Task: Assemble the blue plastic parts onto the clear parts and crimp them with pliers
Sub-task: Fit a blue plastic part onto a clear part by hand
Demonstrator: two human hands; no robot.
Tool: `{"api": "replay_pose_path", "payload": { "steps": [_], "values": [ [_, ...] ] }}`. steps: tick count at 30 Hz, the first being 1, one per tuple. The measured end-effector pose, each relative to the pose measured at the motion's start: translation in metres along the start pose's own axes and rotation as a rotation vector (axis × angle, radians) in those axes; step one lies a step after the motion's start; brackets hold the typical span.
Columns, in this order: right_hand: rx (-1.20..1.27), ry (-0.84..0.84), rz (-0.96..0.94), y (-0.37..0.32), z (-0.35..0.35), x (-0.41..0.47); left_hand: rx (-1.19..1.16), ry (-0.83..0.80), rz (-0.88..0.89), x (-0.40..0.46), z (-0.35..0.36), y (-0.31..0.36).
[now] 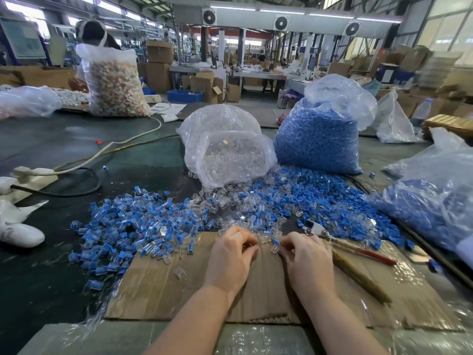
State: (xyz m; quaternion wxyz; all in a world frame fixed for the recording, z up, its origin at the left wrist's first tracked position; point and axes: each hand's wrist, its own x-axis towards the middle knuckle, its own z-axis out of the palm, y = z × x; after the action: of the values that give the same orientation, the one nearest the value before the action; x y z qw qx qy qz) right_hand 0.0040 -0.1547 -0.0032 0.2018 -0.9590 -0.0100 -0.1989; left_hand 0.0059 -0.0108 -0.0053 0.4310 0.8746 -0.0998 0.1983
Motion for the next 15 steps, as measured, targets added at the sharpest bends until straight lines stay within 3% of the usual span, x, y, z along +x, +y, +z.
{"api": "replay_pose_path", "payload": {
  "steps": [7,10,15],
  "values": [
    [0.084,0.012,-0.152,0.0,0.0,-0.003,-0.065,-0.02,-0.015,0.001,-0.001,-0.003],
    [0.111,0.047,-0.097,0.002,0.002,0.0,-0.05,-0.035,-0.012,0.001,0.0,-0.004],
    [0.016,-0.035,-0.003,0.005,0.009,0.007,-0.02,-0.052,-0.024,0.001,0.0,-0.004]
  ]
}}
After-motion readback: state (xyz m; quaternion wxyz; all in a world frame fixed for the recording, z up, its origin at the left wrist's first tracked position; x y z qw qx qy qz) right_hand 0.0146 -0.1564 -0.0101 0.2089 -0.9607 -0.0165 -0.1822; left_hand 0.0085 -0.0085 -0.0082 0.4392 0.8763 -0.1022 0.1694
